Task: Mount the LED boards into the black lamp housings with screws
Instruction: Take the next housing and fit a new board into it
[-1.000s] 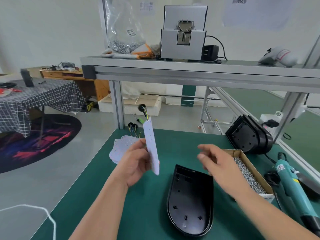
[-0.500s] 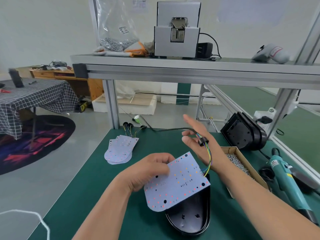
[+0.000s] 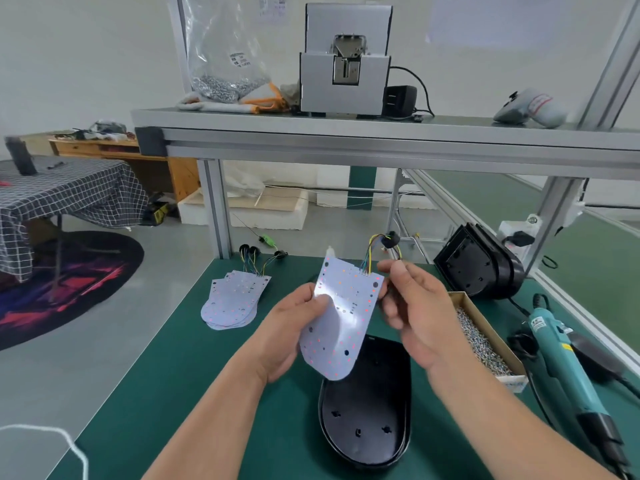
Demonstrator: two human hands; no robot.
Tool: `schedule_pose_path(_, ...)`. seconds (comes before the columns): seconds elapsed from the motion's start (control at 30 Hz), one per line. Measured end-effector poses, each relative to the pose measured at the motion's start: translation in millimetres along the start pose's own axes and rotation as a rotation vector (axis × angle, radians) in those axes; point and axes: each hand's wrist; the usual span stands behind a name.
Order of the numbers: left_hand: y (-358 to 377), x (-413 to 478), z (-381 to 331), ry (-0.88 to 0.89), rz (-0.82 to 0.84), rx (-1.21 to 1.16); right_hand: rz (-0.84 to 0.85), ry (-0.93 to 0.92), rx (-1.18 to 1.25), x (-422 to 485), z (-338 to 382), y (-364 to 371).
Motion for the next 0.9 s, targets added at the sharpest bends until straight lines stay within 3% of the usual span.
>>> schedule_pose_path(0.1, 4, 0, 1, -0.012, 0.065, 0.044, -0.008, 0.022, 0.132, 5, 5, 14)
schedule_pose_path(0.2, 6, 2, -1, 0.024, 0.019, -0.096, 0.031, 0.011, 0.115, 15, 4, 13)
schedule_pose_path(0.27, 7, 2, -4, 0.047, 0.003, -0.196, 0.052, -0.011, -0.184, 21, -4, 6)
schedule_pose_path(0.37, 5, 4, -12, 0.057, 0.04, -0.343, 0.162, -0.088, -0.93, 31, -22, -3)
schedule_pose_path(0.5, 3, 3, -18, 0.045, 0.198, -0.703, 0.457, -0.272, -1.383, 48, -33, 6)
schedule_pose_path(0.67, 2, -3, -22, 0.133, 0.162, -0.987, 0.672, -0.15, -1.556, 65, -42, 8)
schedule_pose_path(0.77, -4, 0, -20, 0.143, 0.035, -1.116, 0.623, -0.032, -1.573, 63, -41, -6)
schedule_pose_path(0.9, -12, 8, -15, 0.148, -0.206, -1.175, 0.593, -0.031, -1.551, 51, -31, -26)
Point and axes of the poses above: each hand's wrist, its own x-axis towards the middle knuckle, its own y-axis out of the palm, z = x × y, and after that the axes turned 13 degrees about -x, right-handed
